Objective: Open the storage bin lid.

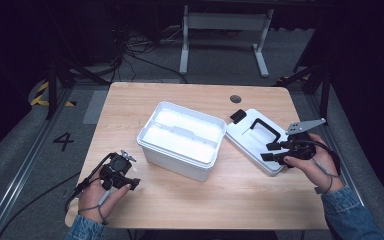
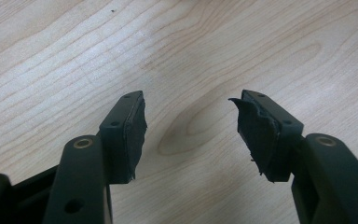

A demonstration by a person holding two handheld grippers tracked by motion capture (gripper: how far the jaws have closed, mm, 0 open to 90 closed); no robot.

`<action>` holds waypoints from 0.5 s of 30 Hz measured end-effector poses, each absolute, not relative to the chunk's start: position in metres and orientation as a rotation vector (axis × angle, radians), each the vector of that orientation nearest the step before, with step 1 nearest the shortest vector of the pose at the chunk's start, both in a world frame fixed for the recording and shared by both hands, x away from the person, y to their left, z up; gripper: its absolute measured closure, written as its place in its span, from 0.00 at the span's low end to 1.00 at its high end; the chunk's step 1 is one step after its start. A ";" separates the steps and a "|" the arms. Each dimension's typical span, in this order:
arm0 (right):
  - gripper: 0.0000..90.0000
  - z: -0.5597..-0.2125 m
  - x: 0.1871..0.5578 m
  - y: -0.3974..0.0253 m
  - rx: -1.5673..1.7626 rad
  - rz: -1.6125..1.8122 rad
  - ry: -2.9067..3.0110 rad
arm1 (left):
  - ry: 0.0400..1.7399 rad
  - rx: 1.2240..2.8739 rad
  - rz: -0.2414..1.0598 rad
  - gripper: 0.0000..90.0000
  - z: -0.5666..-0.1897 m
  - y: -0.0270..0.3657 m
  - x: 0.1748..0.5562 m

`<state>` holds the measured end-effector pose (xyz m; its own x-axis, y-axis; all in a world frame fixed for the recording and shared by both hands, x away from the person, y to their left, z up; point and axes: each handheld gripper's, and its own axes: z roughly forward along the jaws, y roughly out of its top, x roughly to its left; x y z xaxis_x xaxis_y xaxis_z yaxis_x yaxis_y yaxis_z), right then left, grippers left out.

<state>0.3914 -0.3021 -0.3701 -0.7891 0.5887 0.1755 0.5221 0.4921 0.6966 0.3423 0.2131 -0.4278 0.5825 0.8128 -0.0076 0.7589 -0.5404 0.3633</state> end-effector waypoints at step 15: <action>0.53 -0.410 0.361 -0.277 0.923 1.232 2.687 | 1.288 2.493 0.229 0.47 -0.429 0.212 0.343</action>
